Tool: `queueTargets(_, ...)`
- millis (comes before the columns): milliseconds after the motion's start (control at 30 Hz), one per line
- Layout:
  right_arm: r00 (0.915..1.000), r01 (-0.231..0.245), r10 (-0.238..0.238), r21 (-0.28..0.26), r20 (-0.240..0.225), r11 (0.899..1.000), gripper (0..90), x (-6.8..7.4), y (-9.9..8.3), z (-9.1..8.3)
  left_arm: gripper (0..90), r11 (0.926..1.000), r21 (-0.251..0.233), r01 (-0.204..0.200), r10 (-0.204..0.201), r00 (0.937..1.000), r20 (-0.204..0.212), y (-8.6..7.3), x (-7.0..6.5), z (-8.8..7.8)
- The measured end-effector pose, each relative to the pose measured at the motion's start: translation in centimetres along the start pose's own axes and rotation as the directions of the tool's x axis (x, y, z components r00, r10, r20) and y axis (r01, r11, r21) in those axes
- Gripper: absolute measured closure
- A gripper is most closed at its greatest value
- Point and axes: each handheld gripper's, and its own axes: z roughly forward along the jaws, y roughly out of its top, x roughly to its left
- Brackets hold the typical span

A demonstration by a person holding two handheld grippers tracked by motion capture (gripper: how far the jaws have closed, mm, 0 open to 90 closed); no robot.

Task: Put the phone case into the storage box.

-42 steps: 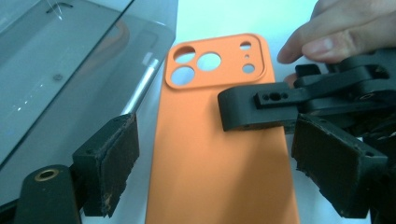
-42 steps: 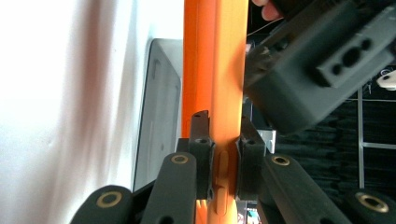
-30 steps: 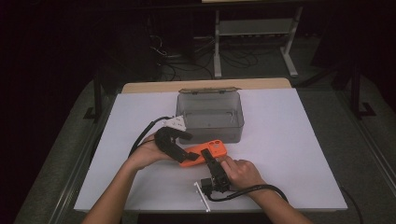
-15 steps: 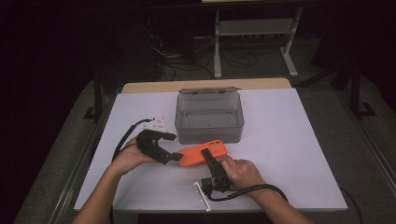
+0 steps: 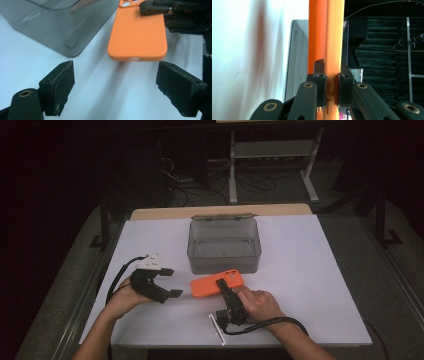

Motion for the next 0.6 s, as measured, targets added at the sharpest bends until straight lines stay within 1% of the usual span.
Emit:
queueTargets(33, 1.0000, -0.003, 0.003, 0.002, -0.002, 1.000, 79.3, 0.0, 0.0, 0.0, 14.5, 1.0000, 0.000, 0.002, -0.002, 1.0000, -0.006, -0.4, -0.1, 0.0)
queueTargets(67, 1.0000, -0.001, 0.001, 0.001, -0.001, 1.000, 79.3, 0.0, 0.0, 0.0, 14.0, 1.0000, -0.005, 0.006, -0.006, 0.9997, -0.023, -1.1, -0.3, 0.0)
queueTargets(100, 1.0000, -0.002, 0.002, 0.000, 0.001, 1.000, 79.3, 0.0, 0.0, 0.0, 13.6, 0.9999, -0.010, 0.013, -0.013, 0.9995, -0.027, -1.4, -0.4, 0.1)
queueTargets(167, 1.0000, -0.001, 0.001, 0.000, 0.002, 1.000, 79.3, 0.0, 0.0, 0.0, 13.2, 0.9998, -0.011, 0.017, -0.017, 0.9993, -0.032, -1.7, -0.5, 0.1)
queueTargets(233, 1.0000, -0.004, 0.004, 0.000, 0.001, 1.000, 79.3, 0.0, 0.0, 0.0, 11.9, 0.9995, -0.018, 0.027, -0.028, 0.9984, -0.049, -2.3, -0.8, 0.1)
queueTargets(267, 1.0000, -0.004, 0.004, 0.001, 0.001, 1.000, 79.3, 0.0, 0.0, 0.0, 9.1, 0.9991, -0.019, 0.039, -0.040, 0.9968, -0.069, -2.8, -1.2, 0.3)
queueTargets(333, 1.0000, -0.005, 0.005, 0.001, 0.001, 1.000, 79.3, 0.0, 0.0, 0.0, 6.1, 0.9989, -0.017, 0.044, -0.045, 0.9962, -0.074, -3.1, -1.3, 0.4)
queueTargets(367, 1.0000, -0.005, 0.005, 0.001, 0.002, 1.000, 79.3, 0.0, 0.0, 0.0, 6.1, 0.9987, -0.012, 0.050, -0.050, 0.9954, -0.081, -3.4, -1.4, 0.5)
queueTargets(400, 1.0000, -0.007, 0.007, 0.001, 0.002, 1.000, 79.3, 0.0, 0.0, 0.0, 3.0, 0.9981, -0.011, 0.061, -0.062, 0.9942, -0.088, -3.6, -1.6, 0.6)
queueTargets(433, 1.0000, -0.007, 0.007, 0.001, 0.002, 1.000, 79.3, 0.0, 0.0, 0.0, 3.0, 0.9977, -0.011, 0.067, -0.068, 0.9942, -0.084, -3.8, -1.7, 0.6)
queueTargets(467, 1.0000, -0.006, 0.006, 0.001, 0.001, 1.000, 79.3, 0.0, 0.0, 0.0, 1.5, 0.9973, -0.015, 0.072, -0.073, 0.9934, -0.089, -4.3, -2.0, 0.8)
queueTargets(600, 1.0000, -0.007, 0.007, 0.000, 0.001, 1.000, 79.3, 0.0, 0.0, 0.0, 0.0, 0.9973, -0.017, 0.072, -0.073, 0.9921, -0.102, -4.7, -2.5, 1.1)
